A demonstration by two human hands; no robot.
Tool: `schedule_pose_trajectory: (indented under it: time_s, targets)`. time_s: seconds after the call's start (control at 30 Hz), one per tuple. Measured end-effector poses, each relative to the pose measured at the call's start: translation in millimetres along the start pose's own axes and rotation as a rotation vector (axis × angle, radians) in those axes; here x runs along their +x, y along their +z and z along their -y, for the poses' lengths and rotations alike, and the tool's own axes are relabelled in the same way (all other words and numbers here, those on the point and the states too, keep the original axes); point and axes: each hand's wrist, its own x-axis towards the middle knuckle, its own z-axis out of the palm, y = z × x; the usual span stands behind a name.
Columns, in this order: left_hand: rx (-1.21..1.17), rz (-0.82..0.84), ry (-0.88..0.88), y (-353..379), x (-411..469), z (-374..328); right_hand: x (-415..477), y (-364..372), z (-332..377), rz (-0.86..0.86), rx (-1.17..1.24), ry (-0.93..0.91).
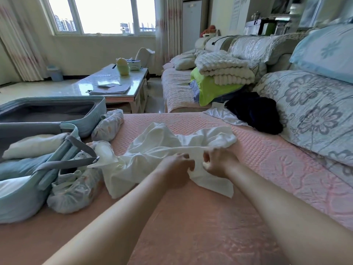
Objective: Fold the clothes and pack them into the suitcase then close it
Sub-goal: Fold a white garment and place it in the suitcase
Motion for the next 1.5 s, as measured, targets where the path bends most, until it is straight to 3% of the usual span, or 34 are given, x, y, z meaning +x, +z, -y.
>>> schedule_pose_trajectory:
  time_s: [0.1, 0.27, 0.4, 0.47, 0.53, 0.63, 0.7, 0.77, 0.8, 0.83, 0.87, 0.9, 0.97, 1.0, 1.07, 1.13, 1.23, 1.3, 1.4, 1.5]
  targets:
    - [0.25, 0.133, -0.064, 21.1, 12.3, -1.7, -4.8, 9.3, -2.2, 0.174, -0.18, 0.007]
    - [0.263, -0.003, -0.079, 25.2, 33.3, 0.0, -2.8, 10.3, -15.8, 0.062, 0.006, 0.08]
    - [0.088, -0.079, 0.023, 21.6, 32.4, -3.3, -5.6, -12.2, -18.0, 0.109, 0.431, 0.077]
    - [-0.23, -0.163, 0.067, 13.7, 30.1, -6.6, -9.3, -22.9, -16.2, 0.163, 0.743, 0.09]
    - [-0.432, -0.158, -0.019, 3.8, 21.4, -11.9, -16.2, -31.1, -16.6, 0.169, 0.858, 0.075]
    - [-0.476, -0.073, -0.148, -22.7, 6.6, -3.5, -29.5, -42.9, -14.3, 0.296, 0.754, 0.058]
    - [-0.461, 0.075, -0.215, -39.2, -8.1, 7.5, -36.3, -45.7, -12.0, 0.427, 0.736, 0.057]
    - [-0.177, 0.377, -0.351, -32.3, -24.3, 17.5, -41.2, -43.3, -9.6, 0.436, 0.718, 0.051]
    - [0.076, 0.548, -0.548, -29.6, -39.6, 14.1, -42.6, -41.9, -8.0, 0.42, 0.708, 0.059]
    - [0.391, 0.768, -0.569, -27.4, -52.6, 21.4, -43.4, -40.0, -6.7, 0.404, 0.678, 0.071]
    - [0.644, 0.838, -0.521, -31.3, -62.1, 20.8, -44.6, -39.4, -4.6, 0.387, 0.631, 0.084]
    - [0.578, 0.861, -0.564, -40.2, -63.5, 25.8, -44.8, -38.4, -2.9, 0.364, 0.553, 0.091]
    - [0.004, 0.733, -0.714, -60.2, -62.1, 31.9, -43.1, -34.4, 0.4, 0.308, 0.361, 0.089]
    - [-0.074, 0.597, -0.634, -69.0, -65.0, 25.8, -41.8, -31.1, 2.2, 0.291, 0.308, 0.084]
    - [0.062, 0.387, -0.433, -66.2, -55.3, 2.9, -39.3, -23.8, 6.0, 0.296, 0.259, 0.07]
    - [0.017, 0.42, -0.245, -37.0, -49.2, -20.2, -36.3, -14.4, 7.8, 0.302, 0.119, 0.028]
    - [0.091, 0.612, -0.249, -6.9, -46.0, -21.5, -27.8, 0.1, 8.4, 0.281, -0.14, -0.054]
    - [0.135, 0.541, -0.211, 5.6, -48.7, -11.6, -20.5, 6.0, 10.0, 0.318, -0.266, -0.095]
    - [-0.004, 0.356, -0.157, 0.5, -45.8, 1.9, -8.9, 15.9, 12.4, 0.31, -0.359, -0.174]
    - [-0.07, 0.447, -0.151, -18.1, -49.0, 14.4, -1.7, 24.2, 19.9, 0.288, -0.322, -0.232]
